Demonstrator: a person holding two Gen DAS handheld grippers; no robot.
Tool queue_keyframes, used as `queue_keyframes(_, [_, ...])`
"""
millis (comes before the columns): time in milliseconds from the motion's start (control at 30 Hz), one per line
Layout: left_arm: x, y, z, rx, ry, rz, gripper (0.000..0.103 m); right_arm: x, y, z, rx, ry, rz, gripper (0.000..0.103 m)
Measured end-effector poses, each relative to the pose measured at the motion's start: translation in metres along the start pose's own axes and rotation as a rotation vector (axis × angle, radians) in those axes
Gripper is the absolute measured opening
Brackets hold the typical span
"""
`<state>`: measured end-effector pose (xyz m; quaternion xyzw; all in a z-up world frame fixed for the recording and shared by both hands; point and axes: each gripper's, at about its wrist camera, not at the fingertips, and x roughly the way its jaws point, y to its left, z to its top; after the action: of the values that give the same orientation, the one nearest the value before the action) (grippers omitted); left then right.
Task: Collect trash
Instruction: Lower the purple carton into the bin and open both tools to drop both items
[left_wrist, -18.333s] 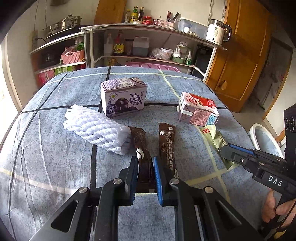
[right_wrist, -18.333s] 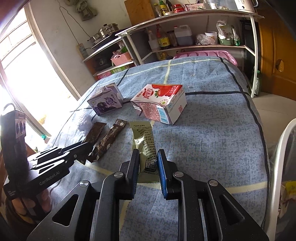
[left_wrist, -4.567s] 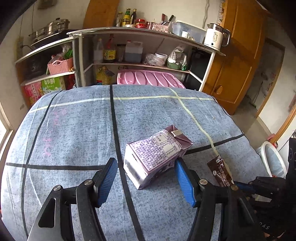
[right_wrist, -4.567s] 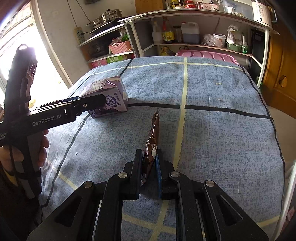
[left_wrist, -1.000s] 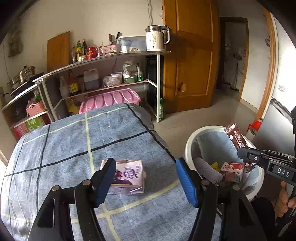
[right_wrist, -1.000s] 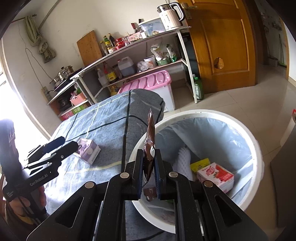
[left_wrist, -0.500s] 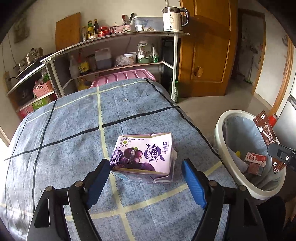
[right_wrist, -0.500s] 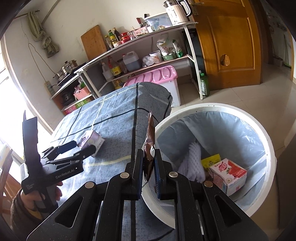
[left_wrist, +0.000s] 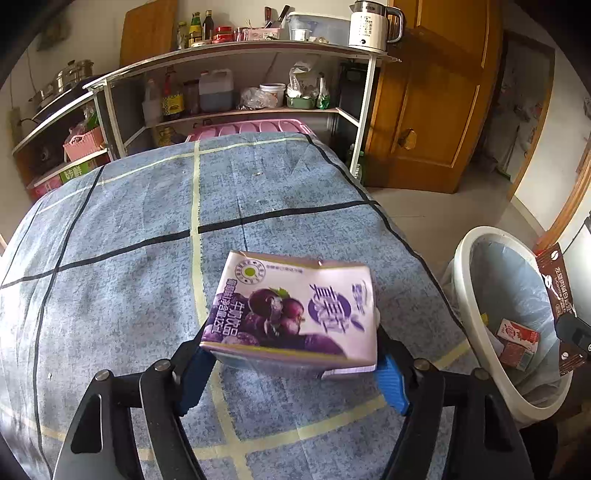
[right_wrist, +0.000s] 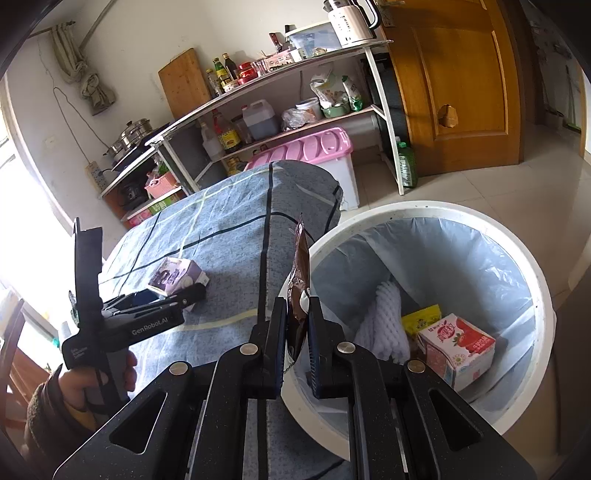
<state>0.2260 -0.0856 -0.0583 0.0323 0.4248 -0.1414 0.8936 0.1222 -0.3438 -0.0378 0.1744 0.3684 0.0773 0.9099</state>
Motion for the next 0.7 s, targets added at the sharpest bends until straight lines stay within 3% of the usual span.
queue_keyframes(333, [-0.022, -0.03, 0.001, 0.07, -0.033, -0.056, 0.073, -0.004, -0.011, 0.0, 0.019, -0.006, -0.018, 0.011])
queue_keyframes(700, [-0.044, -0.115, 0.004, 0.194, -0.059, -0.204, 0.073, -0.028, -0.051, 0.001, 0.064, -0.014, -0.096, 0.011])
